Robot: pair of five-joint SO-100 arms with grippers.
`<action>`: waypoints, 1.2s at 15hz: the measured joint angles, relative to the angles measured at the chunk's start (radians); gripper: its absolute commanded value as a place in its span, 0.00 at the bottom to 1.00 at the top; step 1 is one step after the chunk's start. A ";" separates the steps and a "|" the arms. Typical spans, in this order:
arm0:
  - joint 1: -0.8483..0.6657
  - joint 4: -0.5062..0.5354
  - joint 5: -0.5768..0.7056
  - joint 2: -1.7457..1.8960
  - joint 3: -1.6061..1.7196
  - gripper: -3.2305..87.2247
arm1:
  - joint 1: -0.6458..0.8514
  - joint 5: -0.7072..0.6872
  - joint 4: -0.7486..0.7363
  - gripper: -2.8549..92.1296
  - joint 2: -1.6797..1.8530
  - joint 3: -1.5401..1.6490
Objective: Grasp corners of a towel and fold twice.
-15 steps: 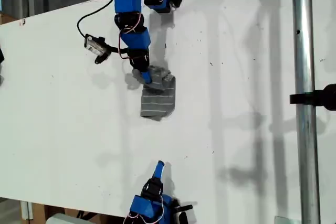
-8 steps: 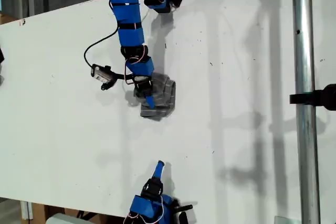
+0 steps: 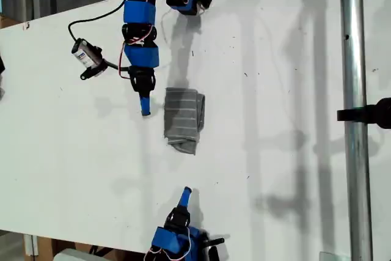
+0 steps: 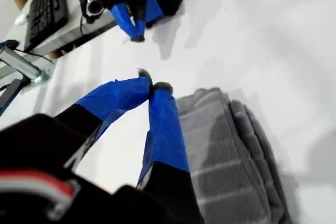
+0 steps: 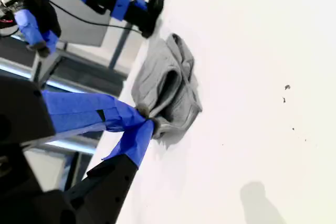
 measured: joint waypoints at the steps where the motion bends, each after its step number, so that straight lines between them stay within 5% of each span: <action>1: 0.000 -0.008 0.000 0.000 0.014 0.01 | 0.023 0.051 0.044 0.03 0.137 0.143; 5: -0.052 -0.060 0.006 0.000 0.081 0.01 | 0.031 0.183 0.646 0.03 0.684 0.428; 9: -0.075 -0.135 -0.015 0.000 0.155 0.01 | 0.044 0.285 1.052 0.03 1.114 0.583; 11: -0.074 -0.124 -0.067 0.000 0.166 0.01 | 0.015 0.354 1.131 0.07 1.163 0.660; 12: -0.074 -0.098 -0.109 0.000 0.166 0.01 | 0.003 0.410 1.143 0.18 1.173 0.696; 15: -0.127 0.097 -0.451 0.000 0.166 0.01 | -0.060 0.540 1.213 0.18 1.180 0.698; 16: -0.135 0.118 -0.451 0.000 0.166 0.01 | -0.069 0.546 1.215 0.18 1.180 0.698; 18: -0.135 0.129 -0.163 0.000 0.166 0.01 | -0.081 0.548 1.215 0.18 1.180 0.698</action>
